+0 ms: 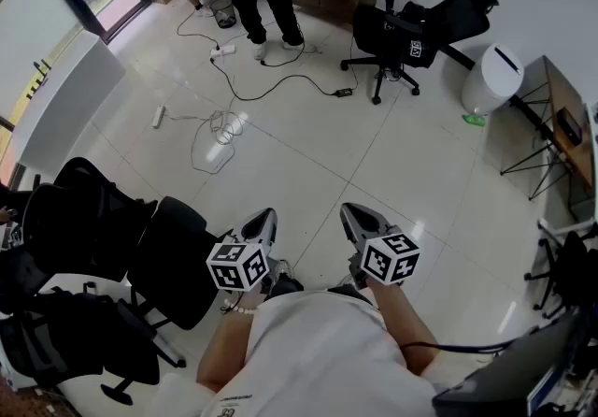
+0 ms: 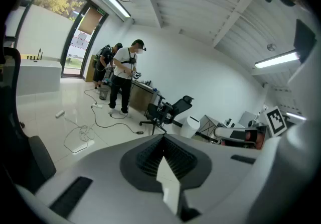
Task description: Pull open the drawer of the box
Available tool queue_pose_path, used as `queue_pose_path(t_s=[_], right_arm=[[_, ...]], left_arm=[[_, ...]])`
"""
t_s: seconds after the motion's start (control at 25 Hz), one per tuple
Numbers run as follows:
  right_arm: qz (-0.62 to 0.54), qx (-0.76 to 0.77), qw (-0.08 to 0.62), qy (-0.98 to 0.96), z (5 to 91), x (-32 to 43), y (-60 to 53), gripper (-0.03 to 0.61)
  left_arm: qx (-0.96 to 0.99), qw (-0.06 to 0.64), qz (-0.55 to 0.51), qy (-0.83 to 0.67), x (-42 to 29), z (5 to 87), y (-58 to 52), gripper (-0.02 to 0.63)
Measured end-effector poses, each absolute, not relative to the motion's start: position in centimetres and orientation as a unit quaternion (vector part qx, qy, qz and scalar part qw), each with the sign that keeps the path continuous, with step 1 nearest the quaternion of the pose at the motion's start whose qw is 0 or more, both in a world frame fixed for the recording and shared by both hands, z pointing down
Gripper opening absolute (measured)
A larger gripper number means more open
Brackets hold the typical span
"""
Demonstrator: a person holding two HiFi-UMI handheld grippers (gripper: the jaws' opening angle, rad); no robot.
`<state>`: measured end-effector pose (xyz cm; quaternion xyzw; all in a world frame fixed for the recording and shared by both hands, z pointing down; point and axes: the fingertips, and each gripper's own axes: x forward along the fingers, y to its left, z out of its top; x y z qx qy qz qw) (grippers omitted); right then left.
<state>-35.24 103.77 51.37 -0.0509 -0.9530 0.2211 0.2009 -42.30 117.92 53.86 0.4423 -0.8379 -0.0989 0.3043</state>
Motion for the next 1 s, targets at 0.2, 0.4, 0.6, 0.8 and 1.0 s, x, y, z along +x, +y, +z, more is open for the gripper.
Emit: queue_pose_path(t_s=[0.2,0.4,0.6,0.8,1.0], right_arm=[[0.226,-0.046,0.199,-0.952,51.5,-34.9,102.7,-0.014],[0.227,-0.036,0.197,-0.953,51.6,-33.9,101.5,-0.014],[0.228,-0.024,0.19,-0.955,51.2,-32.9,99.5,-0.014],[0.229,-0.009,0.184,-0.956,51.7,-31.7,97.5,-0.014],[0.219,0.009,0.181,-0.959,51.0,-29.6,94.9,-0.012]], left_arm=[[0.447,0.306,-0.098,-0.835,-41.9,53.8,116.8,0.0],[0.458,0.306,-0.091,-0.83,-41.2,53.8,115.4,0.0],[0.47,0.303,-0.085,-0.825,-40.6,53.4,113.2,0.0],[0.484,0.302,-0.081,-0.817,-39.7,53.9,110.9,0.0],[0.502,0.304,-0.07,-0.807,-38.0,53.4,107.9,0.0]])
